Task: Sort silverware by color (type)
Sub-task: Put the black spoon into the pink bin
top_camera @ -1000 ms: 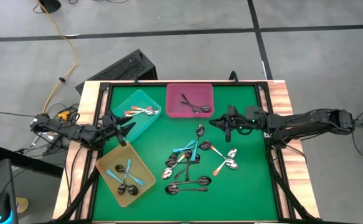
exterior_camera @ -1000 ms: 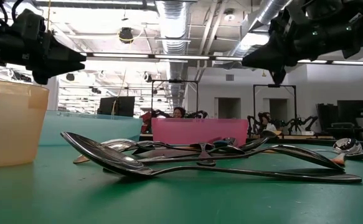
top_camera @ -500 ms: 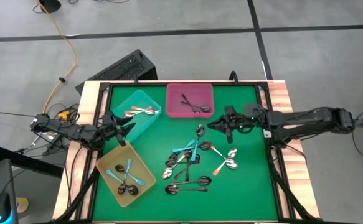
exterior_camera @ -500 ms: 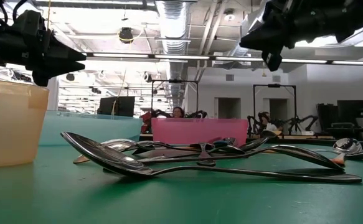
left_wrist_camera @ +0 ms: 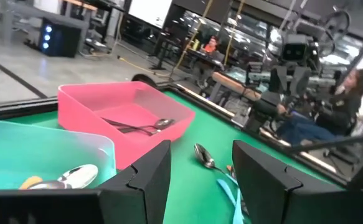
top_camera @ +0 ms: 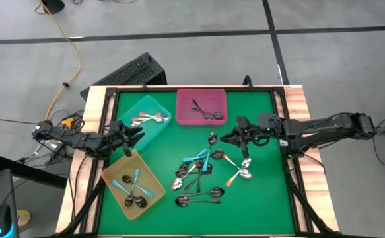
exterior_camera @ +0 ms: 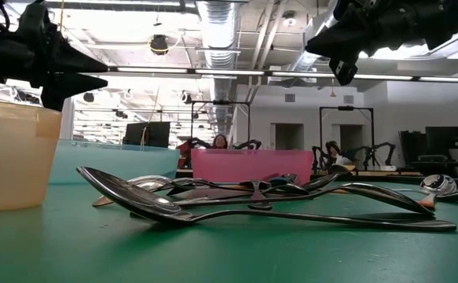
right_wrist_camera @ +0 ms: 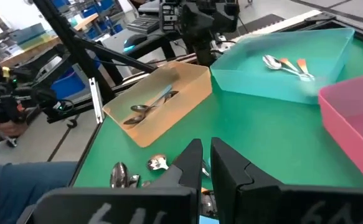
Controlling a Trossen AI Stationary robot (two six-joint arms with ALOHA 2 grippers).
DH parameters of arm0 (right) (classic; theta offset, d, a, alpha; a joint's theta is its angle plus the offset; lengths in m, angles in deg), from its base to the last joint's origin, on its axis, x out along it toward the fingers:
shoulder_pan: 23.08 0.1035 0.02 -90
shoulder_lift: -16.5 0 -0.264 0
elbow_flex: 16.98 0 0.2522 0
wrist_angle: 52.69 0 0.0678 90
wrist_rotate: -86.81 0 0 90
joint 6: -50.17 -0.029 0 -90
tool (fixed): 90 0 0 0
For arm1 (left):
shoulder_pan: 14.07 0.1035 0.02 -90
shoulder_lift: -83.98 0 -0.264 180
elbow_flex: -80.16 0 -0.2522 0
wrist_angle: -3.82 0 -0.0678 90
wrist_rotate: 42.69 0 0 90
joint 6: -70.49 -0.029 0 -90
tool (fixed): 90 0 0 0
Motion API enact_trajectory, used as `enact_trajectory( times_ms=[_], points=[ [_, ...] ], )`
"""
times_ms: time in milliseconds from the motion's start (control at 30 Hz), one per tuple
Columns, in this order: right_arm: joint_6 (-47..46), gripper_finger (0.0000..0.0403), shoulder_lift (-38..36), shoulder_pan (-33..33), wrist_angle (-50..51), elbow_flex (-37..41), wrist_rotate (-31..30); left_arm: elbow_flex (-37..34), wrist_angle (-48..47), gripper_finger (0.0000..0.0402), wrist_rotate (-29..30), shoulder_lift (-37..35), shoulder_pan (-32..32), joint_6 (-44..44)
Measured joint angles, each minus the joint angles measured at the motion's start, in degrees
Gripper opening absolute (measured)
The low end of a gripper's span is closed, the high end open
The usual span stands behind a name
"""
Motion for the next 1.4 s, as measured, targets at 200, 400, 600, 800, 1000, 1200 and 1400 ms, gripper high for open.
enact_trajectory(
  times_ms=[200,400,600,800,1000,1200,1400],
  points=[
    [-1.62,0.0042,0.04,0.25,3.08,-0.02,2.01,0.00,0.11,0.0158,1.10,0.00,0.02,1.85],
    [1.33,0.0042,0.24,2.77,9.16,-0.02,-0.15,0.00,-0.01,0.0158,0.74,0.00,0.02,-0.71],
    [-1.38,0.0052,0.24,5.40,10.29,-0.02,-5.66,0.00,0.20,0.0158,0.59,0.00,0.02,3.04],
    [-1.61,0.0056,0.24,7.38,14.16,-0.02,-11.54,0.00,0.22,0.0158,1.31,-0.02,0.02,2.07],
    [-3.61,0.0056,0.24,7.33,19.19,-0.02,-15.52,0.00,0.11,0.0158,1.06,-0.02,0.02,2.70],
    [-5.59,0.0057,0.26,7.16,26.14,-1.93,-15.83,0.00,0.06,0.0158,1.03,-0.02,1.03,1.82],
    [-5.59,0.0057,2.44,6.17,38.09,-8.35,-20.32,0.00,0.00,0.0158,0.17,-0.02,3.66,0.16]
  ],
)
